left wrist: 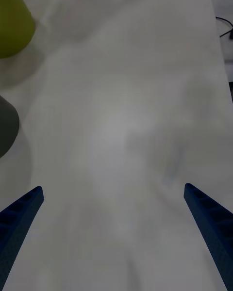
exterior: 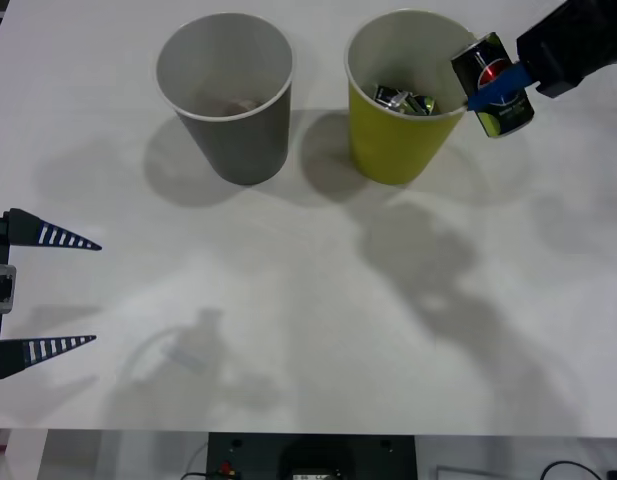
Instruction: Put the can into the green bin and the plastic bottle into the gray bin
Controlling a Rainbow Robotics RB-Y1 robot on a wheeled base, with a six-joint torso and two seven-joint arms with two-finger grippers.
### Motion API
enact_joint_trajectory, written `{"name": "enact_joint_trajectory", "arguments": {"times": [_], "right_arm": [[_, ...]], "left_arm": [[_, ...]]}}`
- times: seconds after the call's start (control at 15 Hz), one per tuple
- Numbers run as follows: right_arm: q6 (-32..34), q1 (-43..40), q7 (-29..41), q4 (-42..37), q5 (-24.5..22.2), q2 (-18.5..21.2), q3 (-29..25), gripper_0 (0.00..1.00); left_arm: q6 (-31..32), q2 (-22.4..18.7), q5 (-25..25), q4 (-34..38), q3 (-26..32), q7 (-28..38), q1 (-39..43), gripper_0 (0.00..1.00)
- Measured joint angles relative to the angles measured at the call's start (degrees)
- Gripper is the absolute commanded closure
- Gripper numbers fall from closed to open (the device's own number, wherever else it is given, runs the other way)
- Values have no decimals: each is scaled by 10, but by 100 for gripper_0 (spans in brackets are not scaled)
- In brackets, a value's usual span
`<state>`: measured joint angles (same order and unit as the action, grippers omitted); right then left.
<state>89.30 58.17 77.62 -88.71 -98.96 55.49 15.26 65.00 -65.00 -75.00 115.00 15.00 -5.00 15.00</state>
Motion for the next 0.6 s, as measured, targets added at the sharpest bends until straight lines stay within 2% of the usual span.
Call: {"name": "enact_joint_trajectory", "arguments": {"times": [0.27,0.6], "right_arm": [[0,76,-2,79,-65,-58,33,100],[-33,160,-30,233,-131,-136,79,100]], "left_arm": [[0,0,0,0,0,0,0,0],[0,0,0,0,0,0,0,0]]}}
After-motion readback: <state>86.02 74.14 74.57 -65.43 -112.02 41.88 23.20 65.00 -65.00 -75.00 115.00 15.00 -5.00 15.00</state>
